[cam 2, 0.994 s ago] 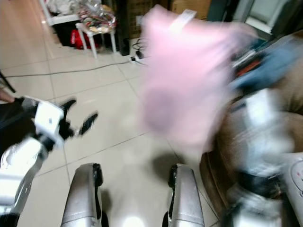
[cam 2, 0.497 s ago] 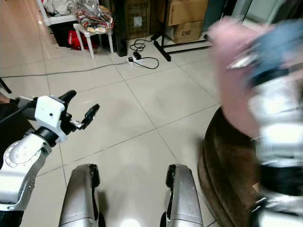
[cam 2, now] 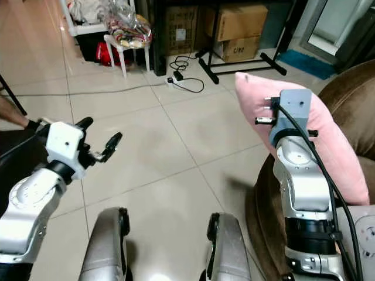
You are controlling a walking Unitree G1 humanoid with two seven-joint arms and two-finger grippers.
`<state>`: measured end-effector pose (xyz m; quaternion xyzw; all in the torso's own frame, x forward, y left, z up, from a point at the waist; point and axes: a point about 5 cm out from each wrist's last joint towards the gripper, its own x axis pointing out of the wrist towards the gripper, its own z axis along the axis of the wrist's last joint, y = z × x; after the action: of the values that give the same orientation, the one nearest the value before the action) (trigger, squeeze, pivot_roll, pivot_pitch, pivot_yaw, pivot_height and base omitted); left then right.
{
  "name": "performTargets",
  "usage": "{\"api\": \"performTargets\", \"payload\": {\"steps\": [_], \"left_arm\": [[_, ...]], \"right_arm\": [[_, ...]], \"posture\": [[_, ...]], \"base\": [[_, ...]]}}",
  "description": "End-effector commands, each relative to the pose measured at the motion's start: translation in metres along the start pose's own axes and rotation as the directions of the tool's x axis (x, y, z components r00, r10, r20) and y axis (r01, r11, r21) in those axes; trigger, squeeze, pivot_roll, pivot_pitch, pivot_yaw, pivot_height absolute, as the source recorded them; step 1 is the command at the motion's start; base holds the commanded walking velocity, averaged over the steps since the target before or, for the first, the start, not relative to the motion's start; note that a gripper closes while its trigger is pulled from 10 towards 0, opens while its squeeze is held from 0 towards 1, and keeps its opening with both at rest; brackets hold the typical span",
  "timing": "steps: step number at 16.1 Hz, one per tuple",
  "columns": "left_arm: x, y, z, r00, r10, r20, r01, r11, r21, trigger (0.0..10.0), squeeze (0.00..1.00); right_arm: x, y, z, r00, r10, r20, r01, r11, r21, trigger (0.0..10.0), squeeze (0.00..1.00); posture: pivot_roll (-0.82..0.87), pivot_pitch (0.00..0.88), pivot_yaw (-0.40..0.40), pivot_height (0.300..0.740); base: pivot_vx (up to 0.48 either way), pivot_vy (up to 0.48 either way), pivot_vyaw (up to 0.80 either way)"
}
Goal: Move the pillow to the sofa from floor
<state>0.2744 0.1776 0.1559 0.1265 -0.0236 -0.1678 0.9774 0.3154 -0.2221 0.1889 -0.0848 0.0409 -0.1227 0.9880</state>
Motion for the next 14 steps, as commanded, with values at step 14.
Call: {"api": "performTargets", "payload": {"steps": [14], "left_arm": [[-0.016, -0.013, -0.029, 0.998, 0.018, -0.068, -0.016, 0.999, 0.035, 10.0, 0.00]], "right_arm": [[-0.032, 0.022, -0.029, 0.999, 0.053, 0.008, -0.054, 0.988, 0.148, 10.0, 0.00]], "posture": [[0.03, 0.000, -0.031, 0.680]], "base": [[0.000, 0.000, 0.00]]}}
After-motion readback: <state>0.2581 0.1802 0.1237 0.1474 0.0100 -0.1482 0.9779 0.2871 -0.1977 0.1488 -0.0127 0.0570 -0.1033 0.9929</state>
